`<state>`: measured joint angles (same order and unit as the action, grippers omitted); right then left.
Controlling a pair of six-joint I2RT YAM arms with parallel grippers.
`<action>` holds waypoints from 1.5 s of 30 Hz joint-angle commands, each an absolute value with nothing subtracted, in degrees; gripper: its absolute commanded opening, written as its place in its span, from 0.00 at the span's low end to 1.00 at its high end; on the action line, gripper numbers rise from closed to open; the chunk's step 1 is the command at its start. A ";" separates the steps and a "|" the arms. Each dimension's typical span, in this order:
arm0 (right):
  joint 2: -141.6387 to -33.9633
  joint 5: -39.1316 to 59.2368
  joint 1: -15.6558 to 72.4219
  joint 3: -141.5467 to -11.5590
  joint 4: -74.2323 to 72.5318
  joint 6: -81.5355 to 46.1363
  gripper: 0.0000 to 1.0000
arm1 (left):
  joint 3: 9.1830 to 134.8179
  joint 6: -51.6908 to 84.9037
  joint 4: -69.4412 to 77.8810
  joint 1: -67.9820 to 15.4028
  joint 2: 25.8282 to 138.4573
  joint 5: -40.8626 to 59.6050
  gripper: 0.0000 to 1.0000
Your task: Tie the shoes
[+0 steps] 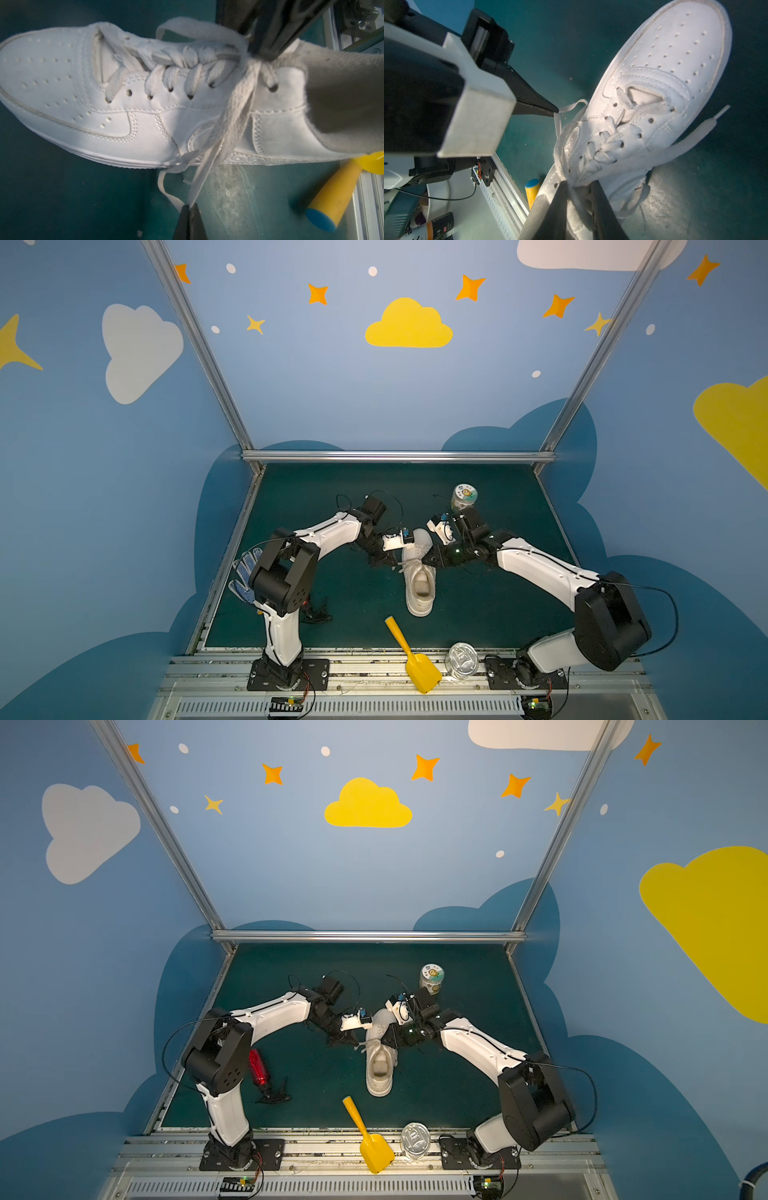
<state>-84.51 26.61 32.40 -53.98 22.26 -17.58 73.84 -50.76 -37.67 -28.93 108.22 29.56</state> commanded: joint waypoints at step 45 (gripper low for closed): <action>-79.99 30.78 21.25 -51.53 22.98 -19.00 0.49 | 65.04 -33.92 -21.75 -22.51 93.10 39.39 0.76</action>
<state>-77.17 29.41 23.22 -52.73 25.56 -19.27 65.47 -37.87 -25.69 -22.92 95.39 38.00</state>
